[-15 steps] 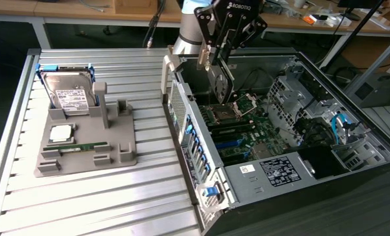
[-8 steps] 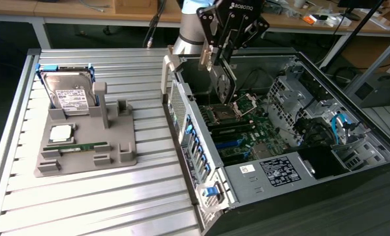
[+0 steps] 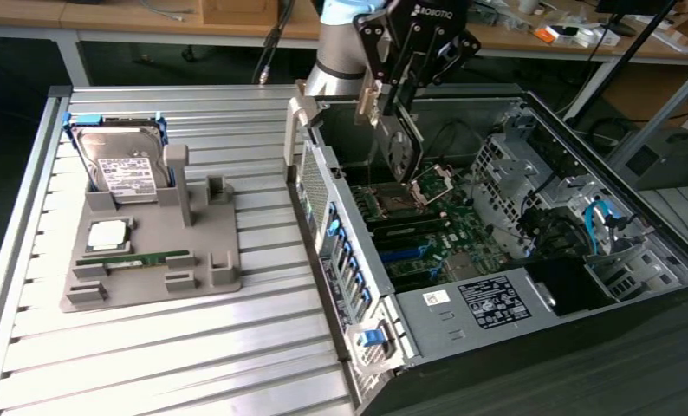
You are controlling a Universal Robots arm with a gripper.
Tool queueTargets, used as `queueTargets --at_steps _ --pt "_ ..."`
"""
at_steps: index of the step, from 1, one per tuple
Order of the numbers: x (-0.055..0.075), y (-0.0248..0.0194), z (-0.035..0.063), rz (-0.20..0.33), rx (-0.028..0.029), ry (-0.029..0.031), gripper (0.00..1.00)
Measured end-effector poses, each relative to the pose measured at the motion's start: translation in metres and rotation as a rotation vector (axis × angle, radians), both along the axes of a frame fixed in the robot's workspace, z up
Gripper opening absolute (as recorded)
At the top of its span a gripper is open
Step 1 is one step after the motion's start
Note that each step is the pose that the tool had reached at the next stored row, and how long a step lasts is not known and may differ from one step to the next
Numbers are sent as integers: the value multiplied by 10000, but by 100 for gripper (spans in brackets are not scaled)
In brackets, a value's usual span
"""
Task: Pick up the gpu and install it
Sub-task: 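Pick up the gpu and move the gpu toward the slot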
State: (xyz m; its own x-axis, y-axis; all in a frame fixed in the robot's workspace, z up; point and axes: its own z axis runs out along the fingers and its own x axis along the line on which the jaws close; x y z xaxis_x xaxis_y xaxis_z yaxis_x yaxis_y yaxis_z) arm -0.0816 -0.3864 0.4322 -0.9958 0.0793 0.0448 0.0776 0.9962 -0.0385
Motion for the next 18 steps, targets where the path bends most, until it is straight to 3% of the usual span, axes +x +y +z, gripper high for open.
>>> queueTargets --at_steps 18 --pt "149 0 0 0 -112 1 27"
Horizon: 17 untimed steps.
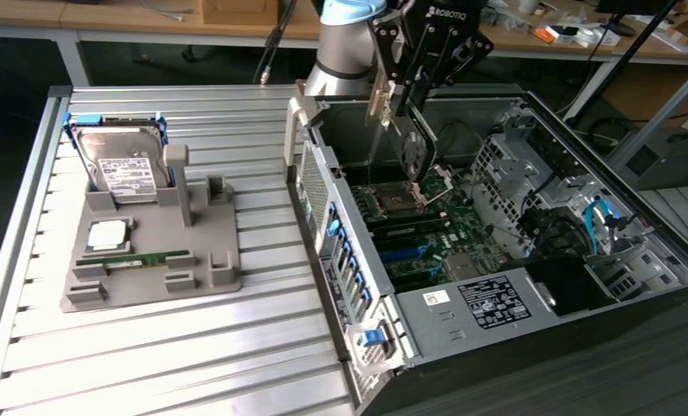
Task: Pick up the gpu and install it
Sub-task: 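Pick up the gpu and move the gpu toward the slot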
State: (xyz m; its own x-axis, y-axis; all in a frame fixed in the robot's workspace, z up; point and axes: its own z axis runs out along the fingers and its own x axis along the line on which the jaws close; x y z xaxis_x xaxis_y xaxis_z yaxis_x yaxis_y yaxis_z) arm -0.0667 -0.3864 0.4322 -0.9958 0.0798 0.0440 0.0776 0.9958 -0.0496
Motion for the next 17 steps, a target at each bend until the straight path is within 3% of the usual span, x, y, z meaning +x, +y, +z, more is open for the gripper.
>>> queueTargets --at_steps 17 --pt "211 0 -5 0 -126 -1 27"
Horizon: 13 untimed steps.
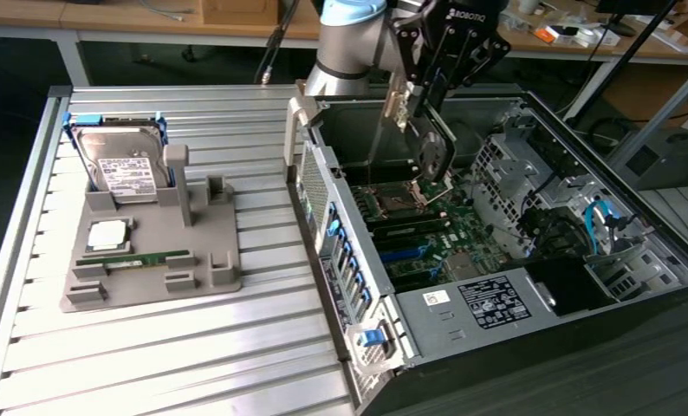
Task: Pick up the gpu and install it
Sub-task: 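Pick up the gpu and move the gpu toward the slot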
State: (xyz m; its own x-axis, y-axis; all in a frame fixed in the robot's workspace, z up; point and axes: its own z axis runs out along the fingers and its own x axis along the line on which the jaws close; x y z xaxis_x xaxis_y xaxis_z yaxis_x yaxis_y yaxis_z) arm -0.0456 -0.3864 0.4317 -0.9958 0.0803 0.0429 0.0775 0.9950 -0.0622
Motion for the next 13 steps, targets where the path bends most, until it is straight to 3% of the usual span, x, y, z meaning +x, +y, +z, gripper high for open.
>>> queueTargets --at_steps 13 --pt "137 0 -5 0 -82 0 27"
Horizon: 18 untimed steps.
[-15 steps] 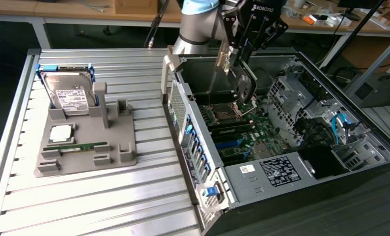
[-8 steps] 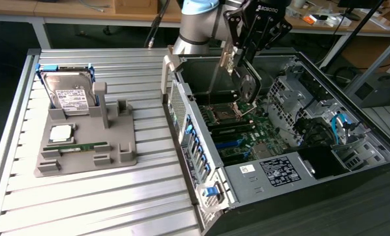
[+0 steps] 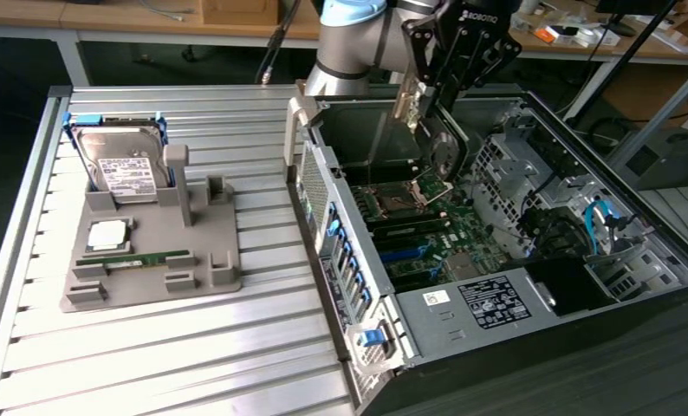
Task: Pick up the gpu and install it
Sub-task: 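Pick up the gpu and move the gpu toward the slot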
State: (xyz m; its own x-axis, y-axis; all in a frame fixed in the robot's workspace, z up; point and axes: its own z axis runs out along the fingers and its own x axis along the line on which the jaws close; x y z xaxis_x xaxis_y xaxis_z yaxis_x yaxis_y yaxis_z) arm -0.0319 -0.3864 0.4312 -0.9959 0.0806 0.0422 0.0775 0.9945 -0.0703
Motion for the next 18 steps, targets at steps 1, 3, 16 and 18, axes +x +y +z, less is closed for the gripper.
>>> queueTargets --at_steps 1,3,16,18 --pt "14 0 0 0 -9 0 27" --pt "47 0 -1 -1 -26 0 27" --pt "219 0 -4 -1 -109 0 27" --pt "247 0 -4 0 -124 0 27"
